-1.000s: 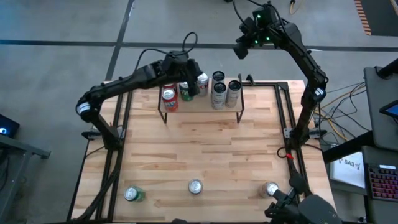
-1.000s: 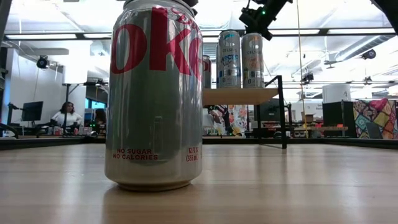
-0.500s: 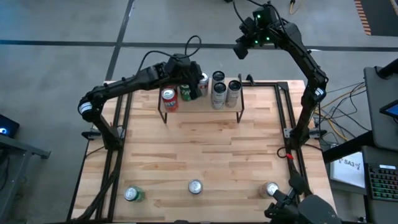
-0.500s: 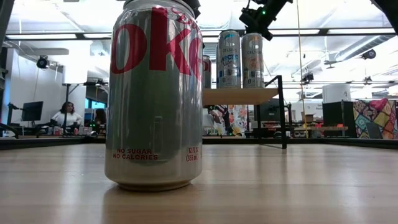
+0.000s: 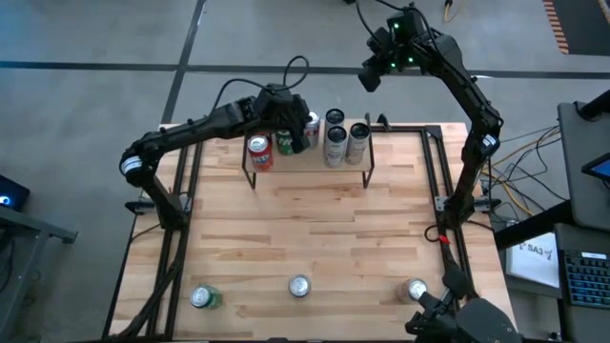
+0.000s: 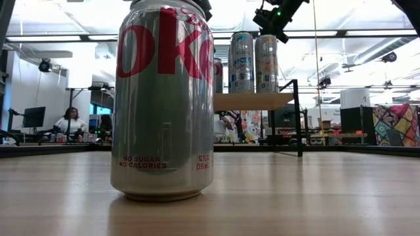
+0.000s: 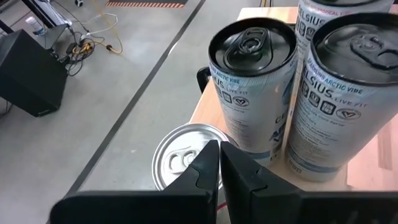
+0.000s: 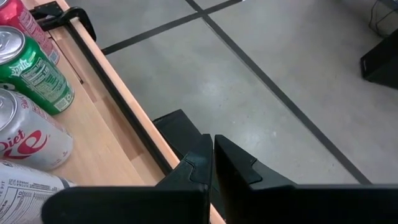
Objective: Place canned beverage on shelf
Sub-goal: Adjust the soda cans on the shelf
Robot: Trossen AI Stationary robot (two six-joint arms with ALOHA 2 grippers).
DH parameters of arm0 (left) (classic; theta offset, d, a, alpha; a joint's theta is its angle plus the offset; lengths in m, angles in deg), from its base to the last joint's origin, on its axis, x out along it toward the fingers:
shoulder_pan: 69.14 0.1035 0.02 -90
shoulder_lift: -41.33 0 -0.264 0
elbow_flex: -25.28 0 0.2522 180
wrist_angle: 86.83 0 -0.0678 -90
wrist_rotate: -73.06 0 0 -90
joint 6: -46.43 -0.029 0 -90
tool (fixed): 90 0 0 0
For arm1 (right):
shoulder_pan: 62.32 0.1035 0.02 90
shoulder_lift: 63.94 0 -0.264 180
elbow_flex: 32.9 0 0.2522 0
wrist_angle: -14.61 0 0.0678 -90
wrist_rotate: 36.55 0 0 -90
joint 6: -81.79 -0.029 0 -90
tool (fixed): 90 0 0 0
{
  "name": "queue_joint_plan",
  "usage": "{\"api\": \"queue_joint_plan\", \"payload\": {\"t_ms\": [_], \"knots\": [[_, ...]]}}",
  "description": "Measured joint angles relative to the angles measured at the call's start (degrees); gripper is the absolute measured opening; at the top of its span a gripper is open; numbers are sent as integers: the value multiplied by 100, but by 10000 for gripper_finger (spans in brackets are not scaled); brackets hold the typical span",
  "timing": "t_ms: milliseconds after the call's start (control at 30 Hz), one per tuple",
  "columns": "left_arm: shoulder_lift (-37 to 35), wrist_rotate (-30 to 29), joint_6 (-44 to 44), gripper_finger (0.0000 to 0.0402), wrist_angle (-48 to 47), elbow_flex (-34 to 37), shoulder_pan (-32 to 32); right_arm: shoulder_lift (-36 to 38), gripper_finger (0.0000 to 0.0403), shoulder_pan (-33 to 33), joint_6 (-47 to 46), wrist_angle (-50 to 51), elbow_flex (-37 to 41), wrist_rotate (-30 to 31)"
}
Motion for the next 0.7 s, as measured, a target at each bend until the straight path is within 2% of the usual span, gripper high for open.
{"api": "queue_joint_plan", "payload": {"t_ms": [700], "knots": [[4, -63, 110, 0, 37, 132, 0, 2, 9, 0, -107, 39, 0, 0]]}}
